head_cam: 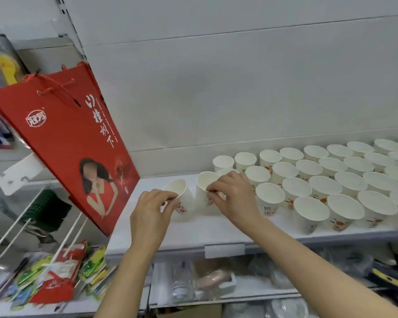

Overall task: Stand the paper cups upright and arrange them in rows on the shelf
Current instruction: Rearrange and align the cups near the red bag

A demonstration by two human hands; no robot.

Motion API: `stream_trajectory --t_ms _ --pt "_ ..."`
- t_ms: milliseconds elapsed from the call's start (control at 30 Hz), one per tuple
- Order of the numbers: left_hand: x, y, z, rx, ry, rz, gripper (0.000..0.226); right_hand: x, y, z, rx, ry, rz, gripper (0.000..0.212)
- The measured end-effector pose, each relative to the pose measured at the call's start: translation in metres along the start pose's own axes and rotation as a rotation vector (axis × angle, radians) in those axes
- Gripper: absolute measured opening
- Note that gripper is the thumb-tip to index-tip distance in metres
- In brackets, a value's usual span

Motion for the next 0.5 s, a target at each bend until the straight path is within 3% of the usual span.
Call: stream_trajectory --t_ms 233,400,500 --pt "0.029 -0.083 -0.045 0.142 0.113 -0.041 0.007 -0.093 -0.028 -0.070 0.043 -0.025 0.130 0.006" --pt "0.029 -0.096 -0.060 0.119 0.064 -0.029 0.008 -0.111 -0.028 -0.083 0.070 -0.023 0.278 0.007" --pt "0.038 -0.098 -0.064 0.108 0.087 -0.037 0.008 -0.121 -0.045 -0.095 0.108 -0.026 0.199 0.007"
Point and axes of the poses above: each hand's wrist, its own z-axis towards the middle knuckle, its own x-axis out of the palm, y = z × x, the point moved 9 cm from there along z, towards the middle knuckle
